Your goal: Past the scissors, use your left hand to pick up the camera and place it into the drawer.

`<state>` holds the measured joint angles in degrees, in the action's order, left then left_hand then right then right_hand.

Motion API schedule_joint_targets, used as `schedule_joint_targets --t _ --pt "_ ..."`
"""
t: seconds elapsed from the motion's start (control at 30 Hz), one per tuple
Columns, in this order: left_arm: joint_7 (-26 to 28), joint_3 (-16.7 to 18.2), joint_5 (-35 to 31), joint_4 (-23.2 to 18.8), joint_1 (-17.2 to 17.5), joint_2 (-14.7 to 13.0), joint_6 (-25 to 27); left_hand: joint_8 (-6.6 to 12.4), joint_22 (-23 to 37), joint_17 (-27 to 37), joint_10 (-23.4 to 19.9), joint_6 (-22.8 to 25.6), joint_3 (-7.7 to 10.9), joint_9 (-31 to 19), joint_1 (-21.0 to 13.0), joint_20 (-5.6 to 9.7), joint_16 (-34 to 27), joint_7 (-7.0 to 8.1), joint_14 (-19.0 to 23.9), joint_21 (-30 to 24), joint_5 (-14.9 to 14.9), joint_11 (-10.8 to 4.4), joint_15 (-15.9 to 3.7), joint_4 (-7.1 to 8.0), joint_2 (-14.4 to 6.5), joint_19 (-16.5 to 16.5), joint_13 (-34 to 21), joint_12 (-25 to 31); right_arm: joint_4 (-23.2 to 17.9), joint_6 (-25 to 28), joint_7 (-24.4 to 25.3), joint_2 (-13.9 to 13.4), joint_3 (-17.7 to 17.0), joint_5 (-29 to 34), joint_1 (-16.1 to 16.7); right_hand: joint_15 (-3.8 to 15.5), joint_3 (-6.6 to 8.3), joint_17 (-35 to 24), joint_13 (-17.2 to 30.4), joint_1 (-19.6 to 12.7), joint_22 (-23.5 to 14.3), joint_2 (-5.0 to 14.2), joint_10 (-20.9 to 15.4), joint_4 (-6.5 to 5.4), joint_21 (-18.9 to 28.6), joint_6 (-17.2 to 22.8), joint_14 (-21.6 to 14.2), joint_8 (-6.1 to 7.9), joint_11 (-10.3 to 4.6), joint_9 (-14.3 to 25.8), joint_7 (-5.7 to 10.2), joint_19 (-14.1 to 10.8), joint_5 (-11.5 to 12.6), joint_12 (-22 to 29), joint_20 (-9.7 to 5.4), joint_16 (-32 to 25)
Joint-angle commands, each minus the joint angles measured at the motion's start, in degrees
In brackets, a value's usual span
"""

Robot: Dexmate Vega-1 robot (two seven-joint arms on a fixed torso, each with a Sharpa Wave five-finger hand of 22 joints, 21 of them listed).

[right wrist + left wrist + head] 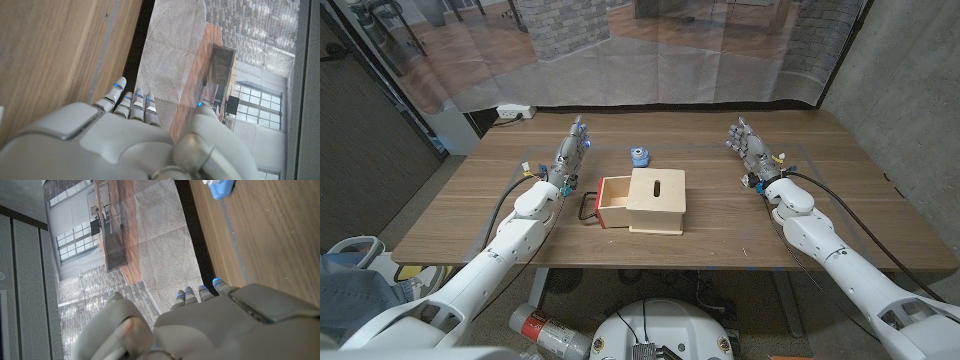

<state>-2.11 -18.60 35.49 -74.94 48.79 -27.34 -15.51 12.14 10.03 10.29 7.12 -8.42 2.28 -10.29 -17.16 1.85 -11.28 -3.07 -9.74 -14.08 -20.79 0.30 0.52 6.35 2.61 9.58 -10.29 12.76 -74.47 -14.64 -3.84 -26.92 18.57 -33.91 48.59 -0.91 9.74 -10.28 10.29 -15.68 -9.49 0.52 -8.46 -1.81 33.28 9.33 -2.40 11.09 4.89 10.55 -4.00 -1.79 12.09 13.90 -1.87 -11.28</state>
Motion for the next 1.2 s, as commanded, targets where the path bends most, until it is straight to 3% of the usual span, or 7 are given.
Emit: schedule_joint_targets --t 0.03,0.5,1.2 --pt "-4.0 8.2 -8.0 -0.4 1.4 6.7 4.4 0.28 0.2 0.2 0.2 -0.1 -0.01 -0.3 -0.5 1.73 -0.3 -0.04 -1.2 -0.2 -0.3 -0.07 0.09 0.29 0.0 1.0 -0.3 0.3 -0.5 5.1 -7.1 11.6 -13.9 12.5 2.3 0.18 0.50 -0.1 0.1 -0.5 -0.3 -0.15 -0.7 0.12 0.1 0.5 -0.7 0.41 -0.32 0.2 0.16 -0.5 0.2 0.1 -2.43 -0.4" --pt "-8.3 13.3 -13.1 -1.5 1.3 10.0 8.9 0.23 0.2 0.2 -0.3 0.3 0.03 -0.3 -0.9 1.10 -0.3 -0.04 -0.7 -0.1 -0.5 -0.04 0.05 0.17 -0.5 0.6 -0.3 0.3 -1.2 7.4 -12.9 19.6 -23.0 21.3 2.8 0.13 0.55 -0.1 0.1 -0.7 -0.3 0.00 -0.6 0.28 -0.3 0.6 -0.6 0.36 -0.31 0.2 0.25 -0.5 0.2 -0.1 -2.33 -0.2" --pt "-8.2 16.6 -17.1 -6.5 3.8 10.6 11.8 0.10 0.3 0.2 -1.0 0.6 0.12 -0.3 -1.4 0.52 -0.3 0.09 -0.1 0.2 -0.6 -0.31 0.04 -0.01 -1.1 0.4 -0.3 0.3 -2.3 8.1 -16.1 24.0 -27.9 26.1 3.1 -0.02 0.54 -0.2 0.1 -0.6 -0.4 0.19 -0.7 0.41 -0.9 0.7 -0.6 0.30 -0.24 0.2 0.44 -0.6 0.0 -0.3 -2.15 -0.1"
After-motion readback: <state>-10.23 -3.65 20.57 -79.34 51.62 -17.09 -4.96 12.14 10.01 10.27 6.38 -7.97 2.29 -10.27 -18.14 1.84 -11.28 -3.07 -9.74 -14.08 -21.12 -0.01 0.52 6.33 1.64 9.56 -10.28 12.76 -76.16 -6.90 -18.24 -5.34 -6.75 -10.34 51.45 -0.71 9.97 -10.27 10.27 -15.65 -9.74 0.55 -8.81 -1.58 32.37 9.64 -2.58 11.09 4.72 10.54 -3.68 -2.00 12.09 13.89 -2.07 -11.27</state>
